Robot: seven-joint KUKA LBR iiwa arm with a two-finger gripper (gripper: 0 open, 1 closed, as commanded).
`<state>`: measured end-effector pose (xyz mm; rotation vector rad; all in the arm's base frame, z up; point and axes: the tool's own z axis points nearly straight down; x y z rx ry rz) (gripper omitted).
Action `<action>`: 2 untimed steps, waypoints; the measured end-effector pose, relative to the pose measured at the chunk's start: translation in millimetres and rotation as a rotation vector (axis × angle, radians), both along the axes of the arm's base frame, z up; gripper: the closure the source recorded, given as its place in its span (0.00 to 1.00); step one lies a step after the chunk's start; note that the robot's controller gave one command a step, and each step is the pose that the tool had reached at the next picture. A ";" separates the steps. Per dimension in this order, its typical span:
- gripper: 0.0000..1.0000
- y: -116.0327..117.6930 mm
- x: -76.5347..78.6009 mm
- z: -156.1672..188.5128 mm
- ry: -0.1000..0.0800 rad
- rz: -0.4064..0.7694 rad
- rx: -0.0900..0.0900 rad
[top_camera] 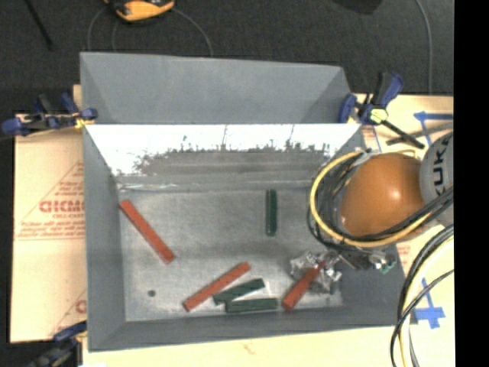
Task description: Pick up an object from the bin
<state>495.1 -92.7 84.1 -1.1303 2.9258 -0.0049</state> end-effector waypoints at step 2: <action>1.00 -1.1 26.5 160.3 -0.001 -0.043 0.001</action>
Offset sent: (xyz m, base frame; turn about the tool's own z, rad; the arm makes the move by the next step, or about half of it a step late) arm 0.0247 -0.0005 0.1587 0.0380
